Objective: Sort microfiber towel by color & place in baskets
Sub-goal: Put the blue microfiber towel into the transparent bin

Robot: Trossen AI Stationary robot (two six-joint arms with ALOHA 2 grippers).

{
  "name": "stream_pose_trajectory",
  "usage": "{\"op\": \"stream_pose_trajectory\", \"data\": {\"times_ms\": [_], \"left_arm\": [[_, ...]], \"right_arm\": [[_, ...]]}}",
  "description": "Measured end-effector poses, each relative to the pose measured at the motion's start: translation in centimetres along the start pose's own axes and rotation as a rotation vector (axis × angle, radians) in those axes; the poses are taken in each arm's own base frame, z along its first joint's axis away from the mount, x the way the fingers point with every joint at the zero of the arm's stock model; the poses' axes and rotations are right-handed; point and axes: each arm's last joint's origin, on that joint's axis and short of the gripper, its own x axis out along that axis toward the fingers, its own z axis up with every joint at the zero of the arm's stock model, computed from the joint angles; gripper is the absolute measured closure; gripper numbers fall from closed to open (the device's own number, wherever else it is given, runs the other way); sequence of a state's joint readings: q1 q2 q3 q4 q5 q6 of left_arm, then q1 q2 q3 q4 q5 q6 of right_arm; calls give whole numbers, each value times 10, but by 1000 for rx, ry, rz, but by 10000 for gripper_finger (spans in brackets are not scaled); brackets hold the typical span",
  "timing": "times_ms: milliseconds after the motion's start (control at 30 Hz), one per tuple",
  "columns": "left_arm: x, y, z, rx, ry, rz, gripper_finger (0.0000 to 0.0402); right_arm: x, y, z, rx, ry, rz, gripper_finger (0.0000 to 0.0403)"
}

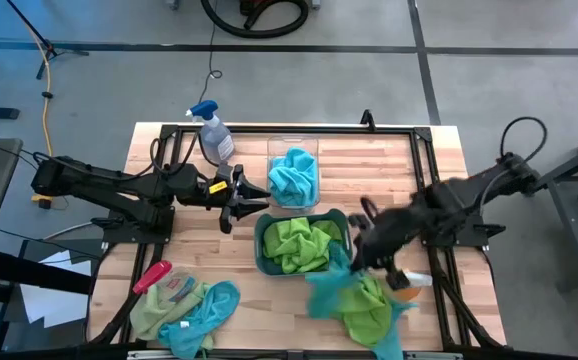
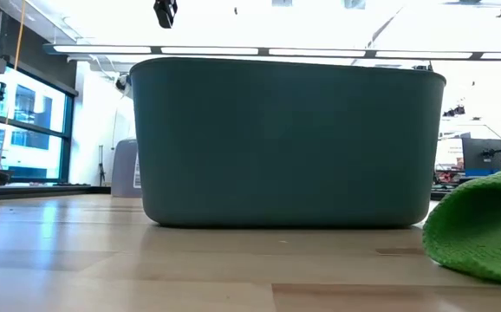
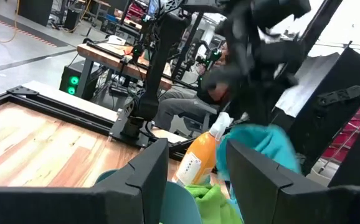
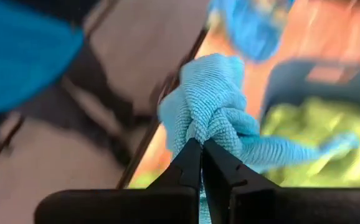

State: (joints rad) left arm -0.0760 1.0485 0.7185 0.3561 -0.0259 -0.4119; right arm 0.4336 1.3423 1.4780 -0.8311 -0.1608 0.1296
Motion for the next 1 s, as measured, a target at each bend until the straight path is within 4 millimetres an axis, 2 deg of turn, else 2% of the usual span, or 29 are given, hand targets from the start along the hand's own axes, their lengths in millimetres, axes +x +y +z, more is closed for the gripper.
{"op": "stream_pose_trajectory", "data": {"times_ms": [233,367,500,667,833,1000], "left_arm": [[-2,1,4,3,-25,2,253],[-11,-6,22,44,-156,-61,253],[-28,-15,42,123,-317,-101,253],[-42,-15,52,180,-406,19,253],[-43,-13,54,186,-433,111,253],[-42,-12,53,167,-437,121,253]], "right_arm": [[-41,-35,22,-123,-294,-135,402],[-58,-62,26,-195,-363,-263,403],[-68,-94,26,-227,-369,-394,403],[-70,-142,21,-186,-314,-542,403],[-64,-188,11,-168,-220,-669,403],[-51,-231,-6,-152,-59,-753,403]]}}
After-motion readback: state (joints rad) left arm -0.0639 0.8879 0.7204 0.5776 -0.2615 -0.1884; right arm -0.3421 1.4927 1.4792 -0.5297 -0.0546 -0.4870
